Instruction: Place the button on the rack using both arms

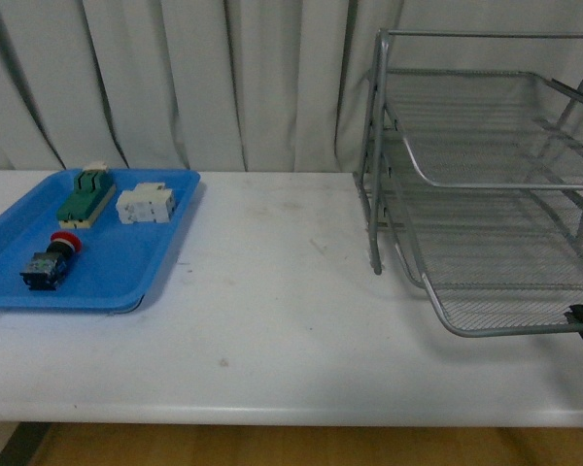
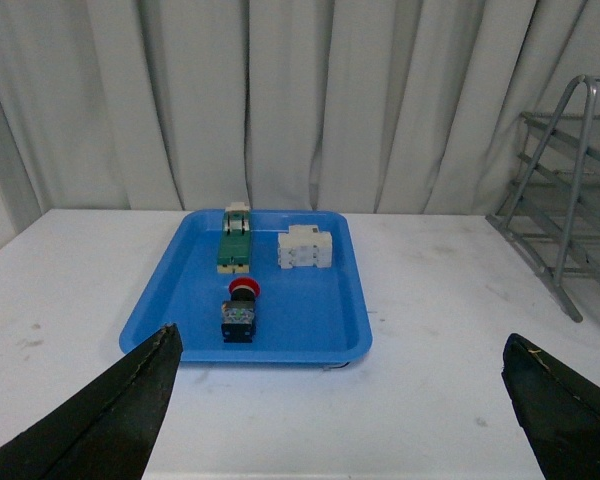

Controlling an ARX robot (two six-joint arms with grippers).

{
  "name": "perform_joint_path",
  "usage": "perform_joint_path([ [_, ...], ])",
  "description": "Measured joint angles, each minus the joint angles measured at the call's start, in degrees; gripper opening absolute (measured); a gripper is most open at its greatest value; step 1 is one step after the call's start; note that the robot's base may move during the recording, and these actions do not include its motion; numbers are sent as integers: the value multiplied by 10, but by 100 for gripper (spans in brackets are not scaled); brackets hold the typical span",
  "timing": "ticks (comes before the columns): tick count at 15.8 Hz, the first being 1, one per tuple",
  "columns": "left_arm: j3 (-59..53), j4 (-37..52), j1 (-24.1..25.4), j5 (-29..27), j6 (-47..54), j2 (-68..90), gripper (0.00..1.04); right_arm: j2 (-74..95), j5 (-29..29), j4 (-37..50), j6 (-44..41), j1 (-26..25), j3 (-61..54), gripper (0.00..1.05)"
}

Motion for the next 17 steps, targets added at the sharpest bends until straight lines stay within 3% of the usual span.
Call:
perform_joint_path([
  [4,0,0,0,0,0,0,98,-132,-30,-5,-175,-28,-103,70],
  [6,0,0,0,0,0,0,98,-272,-10,-116,-251,-40,-185,95],
  [7,0,0,0,0,0,0,98,-380,24,-191,-304,-32,-223,99],
  [10,0,-1,0,-1,0,0,98,-372,73,-63,-421,-4,-238,87],
  [13,0,-1,1,-1,0,0,98,-451,90,-16,-681,4,-242,56],
  [15,0,0,0,0,0,0,98,-590,90,-134,-767,4,-242,30],
  [17,0,0,0,0,0,0,98,-630,90,-180,-779,4,-242,21],
])
